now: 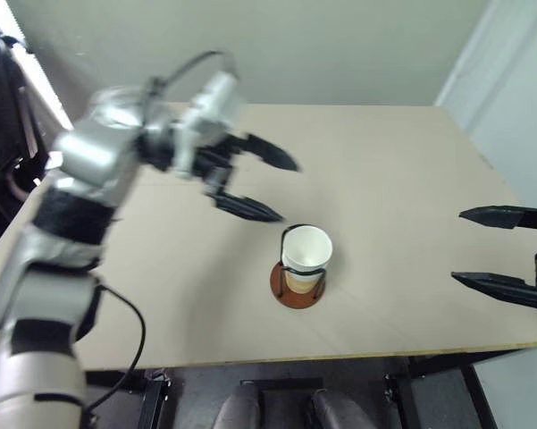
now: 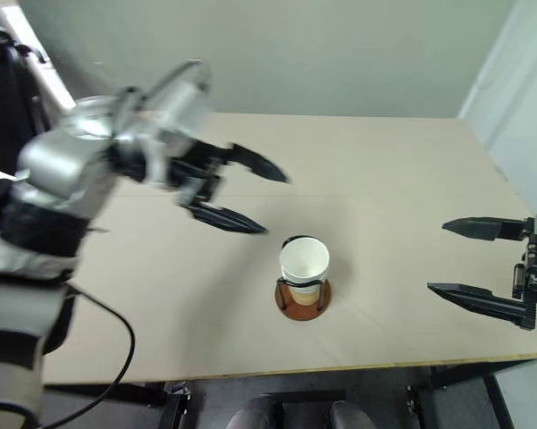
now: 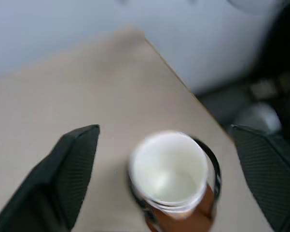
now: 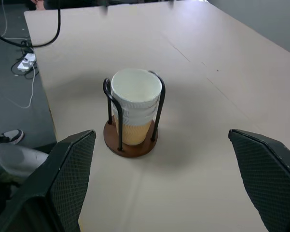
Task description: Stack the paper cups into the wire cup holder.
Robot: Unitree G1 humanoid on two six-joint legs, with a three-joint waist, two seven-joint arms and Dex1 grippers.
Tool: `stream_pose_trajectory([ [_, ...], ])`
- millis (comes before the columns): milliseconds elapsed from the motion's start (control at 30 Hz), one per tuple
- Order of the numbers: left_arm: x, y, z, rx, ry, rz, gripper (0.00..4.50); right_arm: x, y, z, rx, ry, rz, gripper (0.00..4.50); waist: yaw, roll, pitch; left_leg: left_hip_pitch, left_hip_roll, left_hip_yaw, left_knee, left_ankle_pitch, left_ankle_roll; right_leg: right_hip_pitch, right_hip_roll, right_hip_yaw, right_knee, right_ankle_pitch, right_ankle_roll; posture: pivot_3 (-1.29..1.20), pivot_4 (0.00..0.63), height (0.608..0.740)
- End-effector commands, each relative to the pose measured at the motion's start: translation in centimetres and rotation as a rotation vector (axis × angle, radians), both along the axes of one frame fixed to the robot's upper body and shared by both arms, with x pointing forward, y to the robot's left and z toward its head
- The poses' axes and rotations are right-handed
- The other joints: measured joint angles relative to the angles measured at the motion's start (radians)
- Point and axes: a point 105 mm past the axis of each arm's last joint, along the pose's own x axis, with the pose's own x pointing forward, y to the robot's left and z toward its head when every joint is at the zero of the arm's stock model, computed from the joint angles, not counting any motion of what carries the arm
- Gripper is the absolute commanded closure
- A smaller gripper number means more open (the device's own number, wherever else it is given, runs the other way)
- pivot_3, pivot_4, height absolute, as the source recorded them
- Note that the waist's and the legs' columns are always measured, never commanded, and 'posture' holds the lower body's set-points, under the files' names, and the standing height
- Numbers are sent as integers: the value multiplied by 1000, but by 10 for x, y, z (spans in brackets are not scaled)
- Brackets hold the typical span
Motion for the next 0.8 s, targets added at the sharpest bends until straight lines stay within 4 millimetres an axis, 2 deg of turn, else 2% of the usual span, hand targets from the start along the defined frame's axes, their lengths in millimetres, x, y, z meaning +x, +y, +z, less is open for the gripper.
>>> stream_pose_trajectory([
  [33, -1, 41, -7, -62, 61, 201, 35, 5, -6, -3, -5, -4, -19, 0, -10, 1, 0, 1, 0, 0, -1, 0, 0, 0, 0, 0, 0, -1, -1, 0, 150, 740],
  [133, 2, 76, -26, -141, 135, 396, 35, 17, -15, -2, 43, -27, -57, 0, -4, 0, 0, 1, 0, 0, -2, 2, -2, -1, 0, 0, 1, -2, 0, 0, 150, 740],
  [233, -3, 101, -40, -253, 217, 493, 35, 26, -25, -6, 85, -31, -85, 0, 5, -1, 1, 0, 0, -1, -2, 2, -1, 0, 0, 0, 1, -2, -1, 0, 150, 740],
  [300, -19, 118, -55, -274, 291, 526, 35, 33, -32, -13, 73, -3, -91, 0, 3, -1, 0, 1, 0, -1, -1, 2, -1, 0, 0, 0, 1, -1, -2, 0, 150, 740],
  [367, -29, 130, -64, -230, 306, 571, 35, 38, -34, -12, 68, 2, -72, 0, 1, -1, 0, 1, 0, -1, -1, 2, -1, 0, 0, 0, 1, -1, -3, 0, 150, 740],
  [600, -53, 149, -61, -157, 301, 623, 35, 47, -36, -1, 73, -11, -20, 0, 5, -1, 1, 1, 1, -2, -3, 2, -1, -1, 1, -1, 2, 2, -9, 0, 150, 740],
  [800, -61, 143, -64, -155, 308, 616, 35, 53, -34, 2, 75, -2, 10, 0, 4, -1, 1, 2, 1, -2, -3, 3, -3, -2, 1, -1, 2, 5, -14, 0, 150, 740],
])
